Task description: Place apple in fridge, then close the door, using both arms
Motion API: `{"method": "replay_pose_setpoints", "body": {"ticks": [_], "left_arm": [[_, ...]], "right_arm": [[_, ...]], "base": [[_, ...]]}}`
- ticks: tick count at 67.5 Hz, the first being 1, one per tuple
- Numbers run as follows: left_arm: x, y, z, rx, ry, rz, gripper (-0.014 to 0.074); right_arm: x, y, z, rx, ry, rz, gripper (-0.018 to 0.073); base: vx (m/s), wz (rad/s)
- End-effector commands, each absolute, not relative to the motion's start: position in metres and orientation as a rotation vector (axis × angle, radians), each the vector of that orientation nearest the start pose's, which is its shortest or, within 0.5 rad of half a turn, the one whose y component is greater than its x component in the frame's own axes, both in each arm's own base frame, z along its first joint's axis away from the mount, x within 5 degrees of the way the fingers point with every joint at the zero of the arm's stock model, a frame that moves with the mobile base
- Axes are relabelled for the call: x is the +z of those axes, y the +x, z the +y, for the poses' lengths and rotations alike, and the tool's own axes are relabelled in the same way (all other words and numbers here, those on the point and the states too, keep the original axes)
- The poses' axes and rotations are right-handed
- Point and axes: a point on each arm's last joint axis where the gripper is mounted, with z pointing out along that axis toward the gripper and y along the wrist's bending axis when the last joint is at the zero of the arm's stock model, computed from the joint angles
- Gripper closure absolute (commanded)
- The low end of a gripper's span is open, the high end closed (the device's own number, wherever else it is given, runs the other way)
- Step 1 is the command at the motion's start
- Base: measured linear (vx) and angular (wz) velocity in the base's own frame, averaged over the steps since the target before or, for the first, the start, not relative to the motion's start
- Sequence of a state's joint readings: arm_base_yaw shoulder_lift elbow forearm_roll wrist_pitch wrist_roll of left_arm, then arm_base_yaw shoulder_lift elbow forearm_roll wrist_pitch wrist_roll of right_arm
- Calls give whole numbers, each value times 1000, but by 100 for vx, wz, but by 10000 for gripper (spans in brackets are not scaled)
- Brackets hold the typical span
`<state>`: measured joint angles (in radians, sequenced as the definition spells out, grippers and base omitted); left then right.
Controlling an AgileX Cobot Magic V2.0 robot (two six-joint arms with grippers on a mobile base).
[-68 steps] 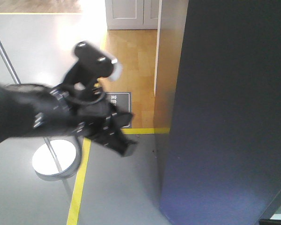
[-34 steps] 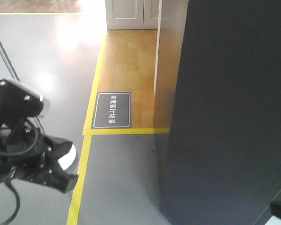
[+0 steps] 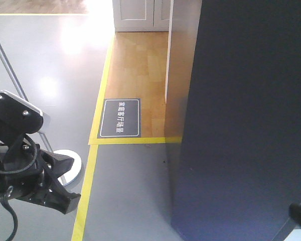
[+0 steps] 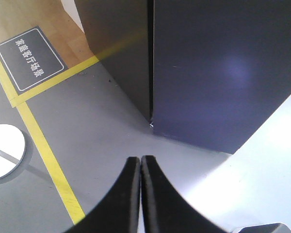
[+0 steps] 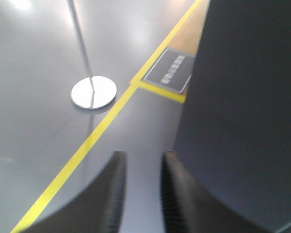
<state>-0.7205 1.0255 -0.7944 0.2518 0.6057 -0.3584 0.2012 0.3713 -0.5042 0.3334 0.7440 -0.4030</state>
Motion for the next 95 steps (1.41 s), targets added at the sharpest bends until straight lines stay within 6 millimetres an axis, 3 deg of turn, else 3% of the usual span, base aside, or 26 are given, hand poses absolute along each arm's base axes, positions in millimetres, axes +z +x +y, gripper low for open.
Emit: {"method": "replay_pose_setpoints", "body": {"ticks": [1,26,37,63,75,95], "left_arm": [[324,163,-126,-330,553,2162,603],[324,163,-126,-330,553,2162,603],[324,163,-126,-330,553,2162,603],[324,163,-126,-330,553,2162,603],[324,163,-126,-330,553,2162,603],[324,163,-126,-329,554,2163,603]], "right_arm": [[310,74,32,228,-445,1905,558],[286,129,35,123,-437,2120,565],[295,149,28,34,-308,2175,566],[319,191,19,-98,-125,1984,566],[320,201,-2,-177,-10,1949,562],[321,224,-17,-207,7,1938,563]], "base": [[0,0],[0,0],[0,0],[0,0],[0,0],[0,0]]}}
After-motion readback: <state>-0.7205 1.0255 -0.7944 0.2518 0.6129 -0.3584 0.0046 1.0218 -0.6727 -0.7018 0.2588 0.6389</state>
